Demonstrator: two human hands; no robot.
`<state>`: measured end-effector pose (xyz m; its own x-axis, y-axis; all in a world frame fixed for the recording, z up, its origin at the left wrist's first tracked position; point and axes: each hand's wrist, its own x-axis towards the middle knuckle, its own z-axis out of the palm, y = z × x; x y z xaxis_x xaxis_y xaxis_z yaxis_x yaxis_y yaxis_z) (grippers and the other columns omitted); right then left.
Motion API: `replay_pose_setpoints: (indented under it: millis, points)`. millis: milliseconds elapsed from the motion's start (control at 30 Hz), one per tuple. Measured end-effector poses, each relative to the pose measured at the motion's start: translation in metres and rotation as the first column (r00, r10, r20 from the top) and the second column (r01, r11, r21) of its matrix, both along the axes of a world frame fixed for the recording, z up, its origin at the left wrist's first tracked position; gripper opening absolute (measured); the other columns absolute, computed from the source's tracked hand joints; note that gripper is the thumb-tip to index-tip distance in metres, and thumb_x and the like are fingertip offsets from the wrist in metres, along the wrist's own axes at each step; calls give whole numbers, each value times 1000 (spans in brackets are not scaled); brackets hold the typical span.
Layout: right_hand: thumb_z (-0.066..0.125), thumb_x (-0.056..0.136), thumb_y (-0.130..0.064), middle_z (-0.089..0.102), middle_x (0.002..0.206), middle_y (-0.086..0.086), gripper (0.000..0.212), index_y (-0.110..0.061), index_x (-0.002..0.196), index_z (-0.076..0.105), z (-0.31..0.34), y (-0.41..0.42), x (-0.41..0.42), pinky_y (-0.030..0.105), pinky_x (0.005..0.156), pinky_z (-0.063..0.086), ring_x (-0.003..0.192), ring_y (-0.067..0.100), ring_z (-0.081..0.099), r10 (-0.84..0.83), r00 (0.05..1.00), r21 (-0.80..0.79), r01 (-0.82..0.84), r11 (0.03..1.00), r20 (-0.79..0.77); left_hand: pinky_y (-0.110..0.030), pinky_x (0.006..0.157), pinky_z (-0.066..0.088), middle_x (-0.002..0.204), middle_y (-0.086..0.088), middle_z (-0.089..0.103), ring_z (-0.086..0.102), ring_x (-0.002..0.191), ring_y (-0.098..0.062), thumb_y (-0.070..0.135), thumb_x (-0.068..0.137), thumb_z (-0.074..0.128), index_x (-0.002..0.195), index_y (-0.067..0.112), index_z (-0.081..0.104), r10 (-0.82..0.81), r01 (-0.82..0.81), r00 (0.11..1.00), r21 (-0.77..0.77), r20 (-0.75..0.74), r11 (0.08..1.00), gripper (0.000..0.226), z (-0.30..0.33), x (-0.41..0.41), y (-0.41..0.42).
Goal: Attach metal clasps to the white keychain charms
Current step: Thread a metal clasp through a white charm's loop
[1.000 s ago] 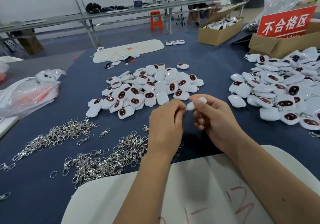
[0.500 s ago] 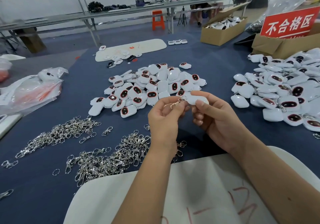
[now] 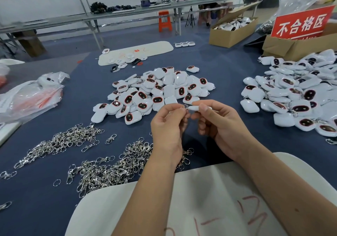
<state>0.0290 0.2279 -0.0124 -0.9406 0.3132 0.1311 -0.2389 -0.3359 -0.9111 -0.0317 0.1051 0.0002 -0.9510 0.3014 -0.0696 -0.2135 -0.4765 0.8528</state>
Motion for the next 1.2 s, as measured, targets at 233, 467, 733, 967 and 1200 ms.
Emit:
replay_pose_setpoints:
  millis: [233, 467, 733, 967, 1200]
  points:
    - [78, 80, -41, 76, 90, 11, 35, -17, 106, 79, 1, 0, 1, 25, 56, 48, 59, 14, 54, -47, 999, 15, 47, 999, -17, -29, 70, 49, 66, -6, 65, 59, 61, -14, -11, 90, 63, 79, 11, 68, 48, -56, 989, -52, -143, 997, 25, -2, -1, 1]
    - [78, 83, -38, 73, 80, 6, 19, -24, 96, 80, 0, 0, 1, 22, 56, 49, 58, 12, 51, -120, 992, 19, 121, 992, -36, -20, 62, 47, 70, 0, 70, 57, 63, -8, -6, 81, 70, 76, 17, 72, 24, -182, 899, -324, -437, 929, 23, -7, -8, -3]
    - [76, 96, -24, 64, 72, 14, 6, -18, 96, 72, -7, -2, -3, 24, 55, 49, 55, 16, 51, -234, 972, 318, 230, 920, -25, -13, 65, 47, 74, 17, 70, 61, 64, -2, -1, 79, 71, 79, 22, 74, -224, -302, 716, -583, -661, 754, 23, -8, -19, -21]
    - [76, 85, -36, 74, 83, 9, 18, -21, 96, 74, -3, 1, -2, 27, 55, 47, 55, 16, 51, -175, 984, 90, 178, 980, -44, -21, 70, 56, 88, -11, 77, 72, 81, -15, 1, 94, 67, 98, 5, 70, -53, 48, 998, -130, -28, 990, 6, -2, 3, 1]
    - [81, 87, -35, 69, 80, 11, 18, -21, 94, 72, -8, 3, -5, 27, 53, 46, 54, 16, 47, -186, 981, 122, 191, 974, -52, -18, 66, 57, 80, -7, 72, 71, 72, -15, -5, 90, 69, 90, 6, 69, -43, 32, 987, 76, 156, 997, 11, 5, 6, 0]
